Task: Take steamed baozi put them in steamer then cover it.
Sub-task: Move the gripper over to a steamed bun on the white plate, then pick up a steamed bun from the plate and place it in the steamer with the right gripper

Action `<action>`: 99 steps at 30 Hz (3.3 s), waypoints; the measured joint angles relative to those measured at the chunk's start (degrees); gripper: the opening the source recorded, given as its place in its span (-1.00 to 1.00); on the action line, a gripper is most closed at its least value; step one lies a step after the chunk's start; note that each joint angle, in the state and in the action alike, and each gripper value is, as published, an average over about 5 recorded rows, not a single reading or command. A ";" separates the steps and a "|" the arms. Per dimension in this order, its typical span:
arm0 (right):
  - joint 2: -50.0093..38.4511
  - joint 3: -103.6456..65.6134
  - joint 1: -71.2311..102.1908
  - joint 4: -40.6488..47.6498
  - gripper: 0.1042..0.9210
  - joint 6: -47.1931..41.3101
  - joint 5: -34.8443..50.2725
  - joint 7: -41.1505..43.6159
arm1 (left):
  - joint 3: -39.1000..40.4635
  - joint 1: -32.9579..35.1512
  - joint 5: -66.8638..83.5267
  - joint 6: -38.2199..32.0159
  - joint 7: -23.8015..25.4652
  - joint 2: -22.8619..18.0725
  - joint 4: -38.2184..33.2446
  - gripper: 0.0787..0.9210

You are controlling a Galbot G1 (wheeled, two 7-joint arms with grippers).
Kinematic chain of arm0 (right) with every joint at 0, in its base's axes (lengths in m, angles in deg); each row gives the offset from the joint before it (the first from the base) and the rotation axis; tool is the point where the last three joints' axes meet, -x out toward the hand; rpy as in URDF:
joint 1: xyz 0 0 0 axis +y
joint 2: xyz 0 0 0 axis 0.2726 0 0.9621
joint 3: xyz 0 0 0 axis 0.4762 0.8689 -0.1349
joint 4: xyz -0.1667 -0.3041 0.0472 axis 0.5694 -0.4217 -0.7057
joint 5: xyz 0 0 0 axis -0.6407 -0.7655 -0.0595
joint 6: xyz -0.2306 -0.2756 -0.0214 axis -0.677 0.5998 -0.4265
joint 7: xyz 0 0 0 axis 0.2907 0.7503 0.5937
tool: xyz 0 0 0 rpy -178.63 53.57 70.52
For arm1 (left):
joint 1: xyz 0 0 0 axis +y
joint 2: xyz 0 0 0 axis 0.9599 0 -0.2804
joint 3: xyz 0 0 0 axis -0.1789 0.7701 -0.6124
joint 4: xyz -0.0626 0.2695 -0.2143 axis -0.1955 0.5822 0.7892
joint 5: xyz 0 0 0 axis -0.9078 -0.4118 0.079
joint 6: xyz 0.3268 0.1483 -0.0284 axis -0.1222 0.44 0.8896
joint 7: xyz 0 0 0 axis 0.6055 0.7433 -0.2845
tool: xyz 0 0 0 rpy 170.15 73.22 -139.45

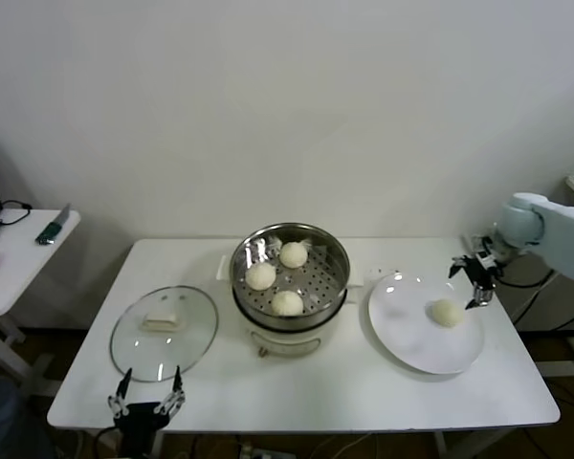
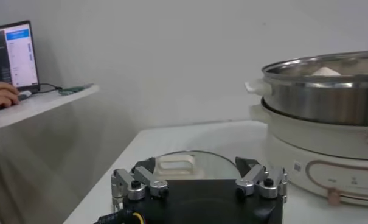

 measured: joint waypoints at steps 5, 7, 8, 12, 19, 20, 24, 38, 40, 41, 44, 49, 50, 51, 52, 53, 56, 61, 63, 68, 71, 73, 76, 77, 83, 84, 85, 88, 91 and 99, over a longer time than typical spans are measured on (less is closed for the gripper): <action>1.05 -4.73 5.29 3.59 0.76 -0.33 -2.02 -0.11 | 0.06 -0.08 -0.22 0.15 0.02 -0.14 0.20 0.77; 1.79 -6.23 7.00 5.05 0.76 -0.37 -2.52 -0.04 | 0.02 -0.09 -0.24 0.17 0.02 -0.14 0.31 0.77; 2.19 -6.89 7.78 5.77 0.76 -0.37 -2.73 0.03 | -0.02 -0.08 -0.24 0.18 0.02 -0.14 0.36 0.77; 4.00 -8.98 10.40 8.62 0.76 -0.22 -3.46 0.46 | -0.26 0.03 -0.23 0.19 0.01 -0.14 0.52 0.77; 7.11 -12.00 13.81 13.17 0.76 0.20 -4.81 0.59 | -0.57 -0.03 -0.11 0.21 -0.01 -0.14 0.79 0.77; 7.47 -12.37 14.20 13.71 0.76 0.22 -5.00 0.57 | -0.55 -0.06 -0.11 0.22 -0.02 -0.14 0.83 0.77; 8.50 -13.51 15.49 15.37 0.76 0.20 -5.72 0.52 | -0.43 -0.11 -0.09 0.23 -0.02 -0.17 0.89 0.77; 10.04 -15.68 17.56 17.60 0.62 -0.05 -6.98 0.62 | -0.33 -0.11 0.03 0.28 -0.07 -0.20 0.93 0.77; 10.03 -15.80 17.67 17.72 0.58 -0.02 -7.24 0.71 | -0.33 -0.11 0.03 0.32 -0.07 -0.21 0.91 0.77; 10.01 -15.86 17.71 17.78 0.56 -0.01 -7.38 0.75 | -0.32 -0.12 0.04 0.34 -0.07 -0.22 0.90 0.77; 9.96 -16.11 17.88 17.91 0.52 0.01 -7.81 0.77 | -0.21 -0.15 0.04 0.42 -0.07 -0.28 0.83 0.77; 10.04 -16.77 18.11 18.02 0.45 0.04 -8.35 0.56 | -0.08 -0.21 0.06 0.47 -0.08 -0.34 0.77 0.77; 10.02 -16.85 18.05 17.98 0.43 0.03 -8.36 0.54 | -0.09 -0.22 0.07 0.47 -0.08 -0.34 0.77 0.77; 9.97 -16.86 17.93 17.92 0.42 0.02 -8.33 0.54 | -0.10 -0.22 0.08 0.47 -0.08 -0.34 0.77 0.77; 9.90 -16.78 17.73 17.82 0.41 0.01 -8.25 0.56 | -0.11 -0.22 0.08 0.47 -0.09 -0.34 0.77 0.77; 9.79 -16.59 17.43 17.65 0.41 -0.01 -8.12 0.59 | -0.12 -0.22 0.09 0.47 -0.09 -0.34 0.75 0.77; 9.26 -15.20 15.75 16.69 0.41 -0.05 -7.38 0.78 | -0.12 -0.20 0.09 0.48 -0.11 -0.35 0.65 0.77; 7.86 -9.77 9.61 12.61 0.41 -0.48 -4.27 0.96 | 0.06 -0.21 0.09 0.50 -0.16 -0.36 0.59 0.77; 7.51 -6.56 5.90 10.04 0.41 -0.88 -2.24 0.98 | 0.22 -0.21 0.09 0.51 -0.17 -0.36 0.55 0.77; 7.58 2.33 -4.98 2.40 0.41 -2.34 4.35 1.07 | 0.51 -0.23 0.07 0.60 -0.17 -0.25 0.22 0.77; 8.23 7.06 -11.61 -2.23 0.41 -3.37 8.82 1.13 | 0.71 -0.19 0.03 0.68 -0.16 -0.05 -0.06 0.77; 8.95 9.61 -15.78 -5.24 0.41 -4.12 11.83 1.10 | 0.86 -0.14 0.02 0.75 -0.15 0.08 -0.28 0.77; 10.46 12.38 -21.24 -9.65 0.41 -5.46 16.53 0.82 | 1.07 0.01 0.01 0.82 -0.14 0.27 -0.63 0.77; 11.08 13.05 -22.75 -11.03 0.41 -5.97 18.13 0.64 | 1.13 0.08 0.01 0.82 -0.13 0.34 -0.74 0.77; 15.49 14.94 -28.28 -16.69 0.41 -9.17 26.06 -0.90 | 1.15 0.47 0.05 0.75 -0.11 0.70 -1.26 0.77; 16.33 15.01 -28.64 -17.22 0.41 -9.65 26.98 -1.23 | 1.14 0.53 0.07 0.73 -0.10 0.73 -1.36 0.77; 17.21 15.04 -28.87 -17.65 0.41 -10.13 27.77 -1.57 | 1.13 0.59 0.08 0.72 -0.08 0.76 -1.45 0.77; 20.01 14.88 -28.68 -18.28 0.41 -11.40 29.43 -2.67 | 1.03 0.65 0.13 0.71 -0.02 0.81 -1.61 0.77; 22.94 14.47 -27.40 -18.05 0.41 -12.37 30.18 -3.73 | 0.83 0.55 0.20 0.75 0.02 0.83 -1.63 0.77; 29.53 13.52 -21.80 -14.10 0.41 -13.37 28.65 -5.34 | 0.31 0.53 0.68 0.86 0.03 0.89 -1.69 0.77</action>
